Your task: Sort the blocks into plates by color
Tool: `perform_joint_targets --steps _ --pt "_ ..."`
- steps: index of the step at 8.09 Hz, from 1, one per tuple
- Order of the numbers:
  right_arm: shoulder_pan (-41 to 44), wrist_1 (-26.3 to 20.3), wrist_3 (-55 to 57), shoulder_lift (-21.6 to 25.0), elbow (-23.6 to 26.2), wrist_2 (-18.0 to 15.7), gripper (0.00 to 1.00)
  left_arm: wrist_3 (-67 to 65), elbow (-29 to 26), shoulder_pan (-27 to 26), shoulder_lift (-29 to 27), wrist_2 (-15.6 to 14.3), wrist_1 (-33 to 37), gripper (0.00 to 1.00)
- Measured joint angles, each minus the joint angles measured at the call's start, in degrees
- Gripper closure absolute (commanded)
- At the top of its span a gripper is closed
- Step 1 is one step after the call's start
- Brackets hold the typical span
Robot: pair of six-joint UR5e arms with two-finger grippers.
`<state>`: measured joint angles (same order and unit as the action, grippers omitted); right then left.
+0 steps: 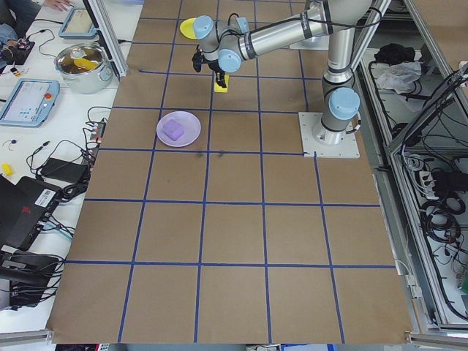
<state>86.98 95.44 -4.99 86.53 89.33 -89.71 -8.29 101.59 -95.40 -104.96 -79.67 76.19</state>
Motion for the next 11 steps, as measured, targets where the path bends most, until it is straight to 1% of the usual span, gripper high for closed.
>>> perform_joint_targets --steps 1,2,3,5,7,8,9,10,11 --pt "0.0 -0.1 0.0 0.0 0.4 0.2 0.00 -5.9 -0.2 -2.6 -0.1 2.5 -0.1 1.00" --pt "0.0 -0.5 0.0 0.1 0.6 0.2 0.00 -10.3 -0.3 -5.7 -0.2 4.0 -0.3 1.00" --pt "-0.1 -1.2 0.0 0.2 0.7 0.1 0.00 -15.1 -0.4 -9.3 -0.4 4.6 -1.8 1.00" --pt "-0.1 -1.8 -0.1 0.5 0.7 -0.2 0.00 -25.5 -0.6 -15.2 -2.4 5.1 -8.8 1.00" --pt "-0.1 -2.0 -2.6 0.6 0.7 -0.4 0.00 -29.7 -0.7 -17.5 -4.6 5.1 -11.5 1.00" --pt "-0.1 -2.2 -3.9 0.6 0.7 -0.5 0.00 -31.0 -0.8 -17.8 -6.0 5.8 -11.9 1.00" --pt "-0.1 -2.3 -4.5 0.6 0.8 -0.5 0.00 -34.1 -1.1 -17.9 -7.7 7.9 -12.6 1.00" --pt "-0.1 -2.4 -4.9 0.6 0.8 -0.6 0.00 -36.9 -2.1 -18.0 -9.0 9.4 -13.8 0.93" --pt "-0.1 -3.0 -4.8 0.6 0.8 -0.8 0.00 -38.3 -3.0 -18.1 -10.1 10.1 -14.6 0.94"
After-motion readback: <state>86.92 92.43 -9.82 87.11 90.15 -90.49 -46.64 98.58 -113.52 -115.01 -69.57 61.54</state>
